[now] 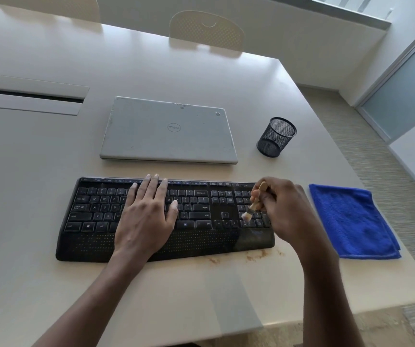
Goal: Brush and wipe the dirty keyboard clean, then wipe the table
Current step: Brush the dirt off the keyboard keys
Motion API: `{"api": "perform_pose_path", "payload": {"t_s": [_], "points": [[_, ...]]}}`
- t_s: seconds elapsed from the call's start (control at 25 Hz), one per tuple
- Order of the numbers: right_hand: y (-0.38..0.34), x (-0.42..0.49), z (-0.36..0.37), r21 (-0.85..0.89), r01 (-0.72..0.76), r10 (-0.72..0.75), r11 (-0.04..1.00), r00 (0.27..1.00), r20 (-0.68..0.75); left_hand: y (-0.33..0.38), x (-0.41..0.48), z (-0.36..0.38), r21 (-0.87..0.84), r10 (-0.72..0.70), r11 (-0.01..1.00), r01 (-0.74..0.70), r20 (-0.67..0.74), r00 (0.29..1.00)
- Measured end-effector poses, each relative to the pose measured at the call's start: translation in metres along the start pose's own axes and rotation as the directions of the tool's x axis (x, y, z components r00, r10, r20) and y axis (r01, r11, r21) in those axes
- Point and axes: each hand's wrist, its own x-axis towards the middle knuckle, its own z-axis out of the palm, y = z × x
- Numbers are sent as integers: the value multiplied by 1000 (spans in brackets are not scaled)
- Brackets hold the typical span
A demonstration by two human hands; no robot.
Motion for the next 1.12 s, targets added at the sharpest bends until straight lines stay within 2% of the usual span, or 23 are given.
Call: {"api": "perform_pose_path", "payload": {"t_s": [0.08,0.2,0.28,0.44,0.52,0.64,0.72,0.88,0.92,1.04,1.12], "points": [[-4,9,-3,12,75,-74,997,997,-29,0,0,0,3,0,1000,0,2,1000],[-3,24,7,18,167,-168,986,977,132,-1,0,1,5,1,1000,-1,6,1000],[7,29,7,13,140,-141,990,977,158,-1,0,1,5,4,1000,-4,6,1000],[22,32,-13,-73,50,-48,996,998,30,-1,0,2,3,2,1000,-2,-1,1000],[17,34,-14,-67,75,-75,995,997,3,-1,0,2,1,1,1000,-1,-3,1000],[7,36,-3,-2,156,-155,988,981,120,-1,-1,1,-3,2,1000,-2,-6,1000],[10,37,-2,22,127,-129,992,977,169,0,-1,0,-1,5,1000,-5,-6,1000],[23,35,-19,-91,45,-39,995,997,65,0,-1,0,7,0,1000,0,-7,1000],[20,33,-19,-62,36,-33,997,998,48,1,-1,0,8,-1,1000,1,-5,1000],[8,28,-6,38,103,-107,994,986,131,0,-1,1,10,-1,1000,1,-5,1000],[11,28,-1,33,109,-113,994,977,183,0,-1,1,6,-3,1000,3,-6,1000]]}}
